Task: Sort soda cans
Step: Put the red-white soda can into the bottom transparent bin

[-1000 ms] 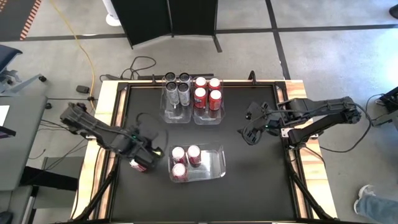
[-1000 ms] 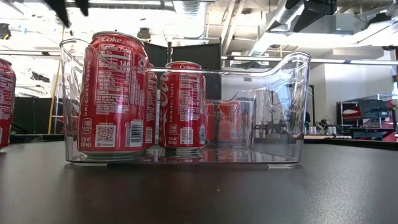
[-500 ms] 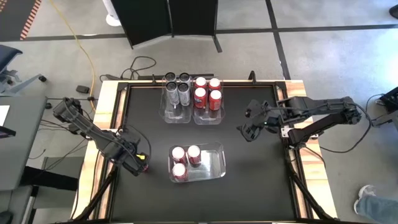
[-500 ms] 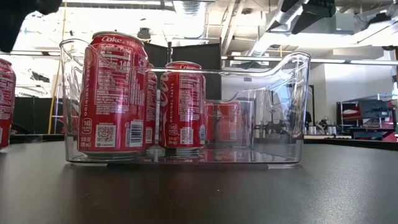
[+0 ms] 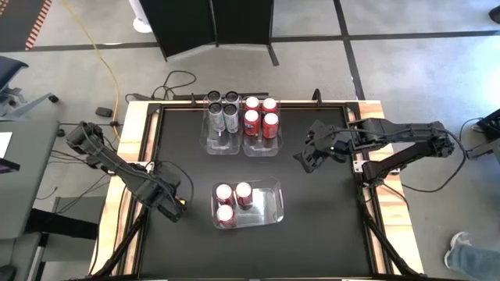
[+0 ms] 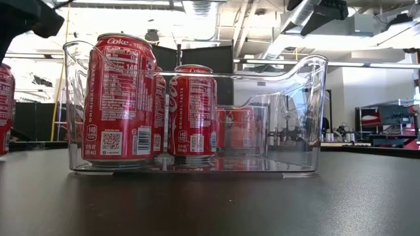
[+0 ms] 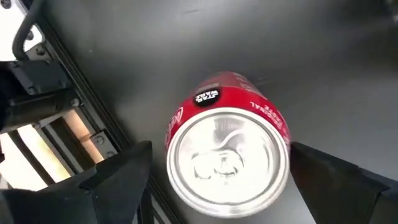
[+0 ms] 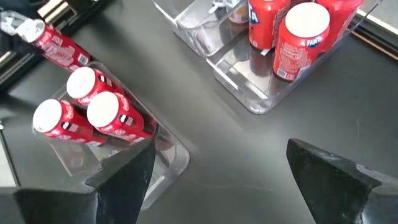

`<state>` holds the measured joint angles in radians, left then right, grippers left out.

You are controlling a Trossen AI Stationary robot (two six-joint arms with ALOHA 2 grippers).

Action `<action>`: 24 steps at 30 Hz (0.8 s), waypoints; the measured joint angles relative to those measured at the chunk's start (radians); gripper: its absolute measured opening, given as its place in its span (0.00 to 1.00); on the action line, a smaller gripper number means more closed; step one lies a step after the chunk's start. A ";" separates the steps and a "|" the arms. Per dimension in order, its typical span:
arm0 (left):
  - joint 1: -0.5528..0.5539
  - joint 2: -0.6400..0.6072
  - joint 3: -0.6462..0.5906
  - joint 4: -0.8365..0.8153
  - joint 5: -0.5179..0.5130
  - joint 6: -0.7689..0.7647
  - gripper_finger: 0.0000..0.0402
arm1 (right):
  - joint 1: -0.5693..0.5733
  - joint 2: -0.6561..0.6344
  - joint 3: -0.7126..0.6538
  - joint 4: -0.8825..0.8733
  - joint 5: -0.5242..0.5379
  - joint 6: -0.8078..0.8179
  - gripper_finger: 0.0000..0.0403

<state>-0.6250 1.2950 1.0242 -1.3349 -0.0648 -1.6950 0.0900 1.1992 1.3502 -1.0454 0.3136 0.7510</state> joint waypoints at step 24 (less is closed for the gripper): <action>0.005 -0.002 -0.106 0.331 -0.085 0.405 0.76 | -0.025 0.014 0.000 0.117 -0.031 -0.046 0.94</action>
<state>-0.6197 1.2925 0.9184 -1.0042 -0.1498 -1.2899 0.0654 1.2136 1.3506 -0.9285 0.2831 0.7048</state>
